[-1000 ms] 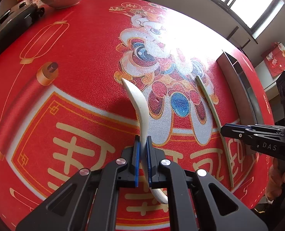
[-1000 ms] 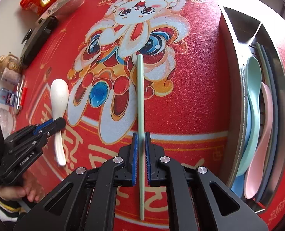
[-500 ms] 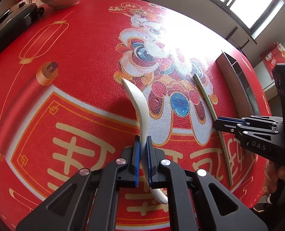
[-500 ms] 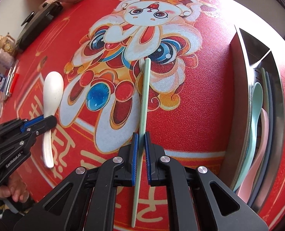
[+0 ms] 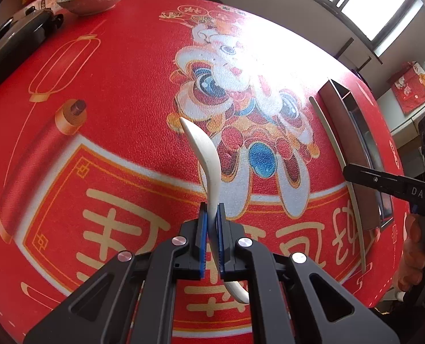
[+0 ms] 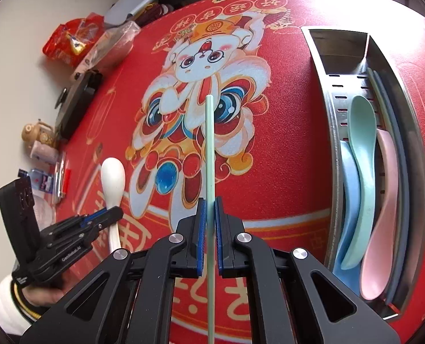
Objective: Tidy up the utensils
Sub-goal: 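Carry the mint-green chopstick with the right tool down into the tray, then open the right tool to release the mint-green chopstick in the tray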
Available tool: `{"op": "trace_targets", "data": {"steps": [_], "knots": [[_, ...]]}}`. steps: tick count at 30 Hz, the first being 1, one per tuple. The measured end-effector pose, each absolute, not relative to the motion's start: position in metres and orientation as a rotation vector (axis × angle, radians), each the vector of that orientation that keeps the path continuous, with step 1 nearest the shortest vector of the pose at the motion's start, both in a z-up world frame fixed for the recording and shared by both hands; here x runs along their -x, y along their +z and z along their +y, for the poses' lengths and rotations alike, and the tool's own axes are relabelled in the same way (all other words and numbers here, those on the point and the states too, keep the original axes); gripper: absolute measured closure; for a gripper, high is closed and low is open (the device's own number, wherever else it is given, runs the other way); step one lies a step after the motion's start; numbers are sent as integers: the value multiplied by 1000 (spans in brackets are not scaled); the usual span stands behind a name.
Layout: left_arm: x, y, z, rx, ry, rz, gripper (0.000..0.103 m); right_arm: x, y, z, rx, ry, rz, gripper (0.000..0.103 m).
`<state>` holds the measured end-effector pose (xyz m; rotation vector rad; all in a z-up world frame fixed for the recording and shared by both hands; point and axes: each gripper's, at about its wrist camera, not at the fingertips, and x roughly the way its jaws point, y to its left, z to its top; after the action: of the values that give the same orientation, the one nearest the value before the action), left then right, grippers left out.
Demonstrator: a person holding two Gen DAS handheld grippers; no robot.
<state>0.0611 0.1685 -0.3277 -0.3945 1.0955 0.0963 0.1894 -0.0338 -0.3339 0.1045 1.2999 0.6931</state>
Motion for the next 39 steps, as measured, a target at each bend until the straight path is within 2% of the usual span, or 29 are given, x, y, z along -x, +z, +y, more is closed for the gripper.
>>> {"op": "trace_targets", "data": {"steps": [13,19,27,39], "knots": [[-86,-270,133,405,14,999,97,-215,-304,-118,-262,572,1133,97],[-91,-264,112,396,-1,1008,97,-239,-315,-159,-191,438,1150,97],[-90,-266,104,401,29,1022,97,-255,-328,-155,-38,432,1163,97],[-85,-262,96,412,74,1014,97,-276,-336,-151,-82,429,1218,96]]}}
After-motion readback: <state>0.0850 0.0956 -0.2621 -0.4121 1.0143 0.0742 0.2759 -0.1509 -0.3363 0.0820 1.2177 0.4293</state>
